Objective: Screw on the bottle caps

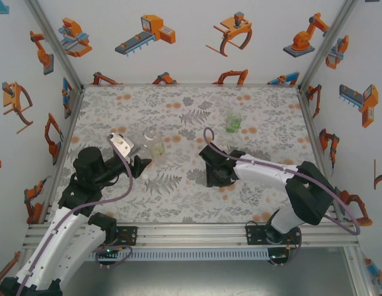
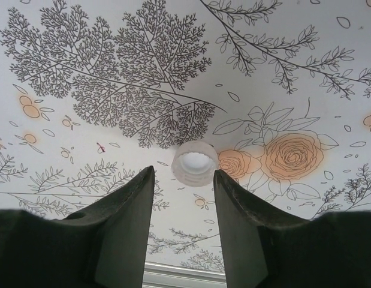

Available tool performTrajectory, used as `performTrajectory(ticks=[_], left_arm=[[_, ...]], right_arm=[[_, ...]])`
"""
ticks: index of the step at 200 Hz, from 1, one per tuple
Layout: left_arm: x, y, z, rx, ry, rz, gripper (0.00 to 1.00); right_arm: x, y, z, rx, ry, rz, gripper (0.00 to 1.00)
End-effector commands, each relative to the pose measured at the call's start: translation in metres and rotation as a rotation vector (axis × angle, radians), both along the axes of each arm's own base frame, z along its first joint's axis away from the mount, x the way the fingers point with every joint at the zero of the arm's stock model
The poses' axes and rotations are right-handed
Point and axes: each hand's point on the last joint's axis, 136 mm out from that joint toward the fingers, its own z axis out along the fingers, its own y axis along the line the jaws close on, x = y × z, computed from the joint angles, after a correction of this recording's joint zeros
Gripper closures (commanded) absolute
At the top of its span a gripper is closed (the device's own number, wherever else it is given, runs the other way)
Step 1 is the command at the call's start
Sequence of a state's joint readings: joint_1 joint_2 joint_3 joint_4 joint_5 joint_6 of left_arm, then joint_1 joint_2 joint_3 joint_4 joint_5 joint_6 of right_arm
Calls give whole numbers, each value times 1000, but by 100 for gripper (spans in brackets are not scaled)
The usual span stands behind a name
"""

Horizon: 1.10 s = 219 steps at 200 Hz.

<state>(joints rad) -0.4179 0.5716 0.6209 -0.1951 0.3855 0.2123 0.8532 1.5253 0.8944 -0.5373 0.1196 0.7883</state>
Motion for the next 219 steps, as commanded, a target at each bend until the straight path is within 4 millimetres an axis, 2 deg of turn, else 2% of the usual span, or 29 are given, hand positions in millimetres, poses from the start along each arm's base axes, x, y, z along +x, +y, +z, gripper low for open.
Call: performTrajectory(ticks=[1, 89, 182, 219], left_arm=[[-1, -1, 12, -17, -32, -10, 97], [1, -2, 10, -16, -24, -14, 97], [2, -2, 10, -19, -19, -16, 97], [1, -2, 9, -18, -18, -16, 97]], right_arm=[[4, 4, 8, 8, -9, 8, 57], [2, -4, -7, -45, 6, 6, 57], [-2, -1, -25, 2, 38, -18, 62], [2, 3, -21, 69, 35, -43, 75]])
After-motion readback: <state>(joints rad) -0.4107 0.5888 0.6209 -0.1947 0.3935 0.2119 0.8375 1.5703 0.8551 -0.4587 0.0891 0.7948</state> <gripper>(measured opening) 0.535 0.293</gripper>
